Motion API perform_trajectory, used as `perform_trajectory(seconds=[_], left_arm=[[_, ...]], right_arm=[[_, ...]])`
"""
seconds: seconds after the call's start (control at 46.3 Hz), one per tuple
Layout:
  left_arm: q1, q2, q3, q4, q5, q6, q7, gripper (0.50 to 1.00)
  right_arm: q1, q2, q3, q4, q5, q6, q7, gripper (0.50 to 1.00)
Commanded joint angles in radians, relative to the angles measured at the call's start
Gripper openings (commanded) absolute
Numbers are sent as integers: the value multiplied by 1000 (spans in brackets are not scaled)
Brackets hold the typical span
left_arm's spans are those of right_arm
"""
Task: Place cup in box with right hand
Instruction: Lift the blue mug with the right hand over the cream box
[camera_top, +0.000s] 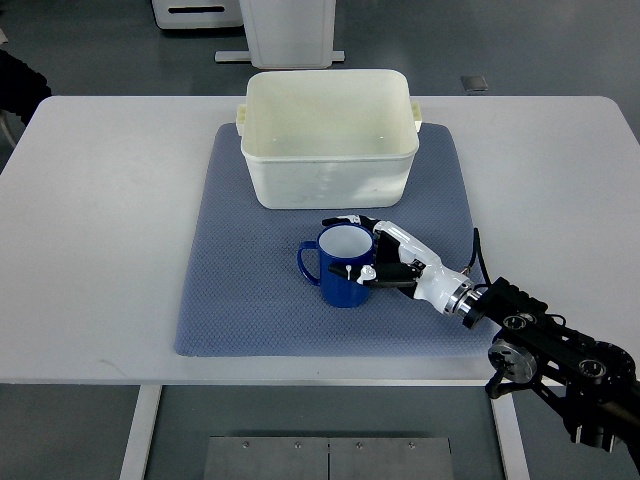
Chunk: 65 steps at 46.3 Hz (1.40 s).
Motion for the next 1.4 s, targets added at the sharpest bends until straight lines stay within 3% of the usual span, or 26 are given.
perform_trajectory(seconds=[0.0, 0.561, 0.885, 1.058, 1.381], left_arm=[[1, 0, 0, 0, 0, 0, 0, 1000], [1, 0, 0, 0, 1, 0, 0, 1000], [-1, 0, 0, 0, 0, 0, 0, 1000], [1, 0, 0, 0, 0, 0, 0, 1000], [1, 0, 0, 0, 0, 0, 0, 1000]], right_arm=[[10, -8, 1, 11, 1, -1, 3, 500], [150, -201, 4, 175, 32, 3, -11, 500], [334, -265, 5, 171, 155, 0, -106, 500], [409, -253, 8, 140, 161, -24, -164, 500], [509, -98, 8, -4, 176, -178, -275, 500]])
